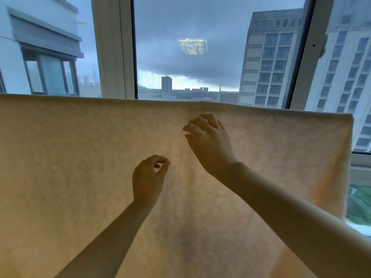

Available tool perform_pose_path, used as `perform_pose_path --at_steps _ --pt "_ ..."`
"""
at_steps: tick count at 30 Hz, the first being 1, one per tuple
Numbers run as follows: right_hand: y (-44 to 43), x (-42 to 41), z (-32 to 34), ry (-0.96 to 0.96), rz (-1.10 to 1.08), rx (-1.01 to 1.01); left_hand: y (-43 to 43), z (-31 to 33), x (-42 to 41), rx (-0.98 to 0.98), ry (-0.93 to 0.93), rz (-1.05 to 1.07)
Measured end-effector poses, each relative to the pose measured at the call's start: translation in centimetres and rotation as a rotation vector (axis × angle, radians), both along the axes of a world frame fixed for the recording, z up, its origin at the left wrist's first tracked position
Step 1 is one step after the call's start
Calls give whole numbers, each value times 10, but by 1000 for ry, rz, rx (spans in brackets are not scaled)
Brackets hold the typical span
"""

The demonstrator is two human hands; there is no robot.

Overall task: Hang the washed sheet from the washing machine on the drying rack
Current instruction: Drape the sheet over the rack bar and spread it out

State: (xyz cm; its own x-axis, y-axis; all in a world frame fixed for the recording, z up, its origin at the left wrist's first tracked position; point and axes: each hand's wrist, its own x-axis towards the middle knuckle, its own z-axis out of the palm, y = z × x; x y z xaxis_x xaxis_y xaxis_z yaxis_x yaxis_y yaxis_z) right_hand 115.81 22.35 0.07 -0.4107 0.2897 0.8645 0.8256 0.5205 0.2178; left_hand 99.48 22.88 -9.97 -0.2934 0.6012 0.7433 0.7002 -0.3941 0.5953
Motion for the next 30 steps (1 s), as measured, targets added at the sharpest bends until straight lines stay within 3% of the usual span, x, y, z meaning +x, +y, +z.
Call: perform_pose_path --at_steps 5,14,18,23,30 --pt "21 4 38 -126 -5 66 11 66 -35 228 111 145" --pt "38 10 72 -177 22 -52 35 108 -72 196 494 257" --pt "49 9 77 -135 76 -96 37 118 -72 185 417 197" --pt "58 7 81 -100 96 -76 45 131 -82 199 448 148" --pt "64 11 80 -196 34 -23 51 147 -85 224 455 143"
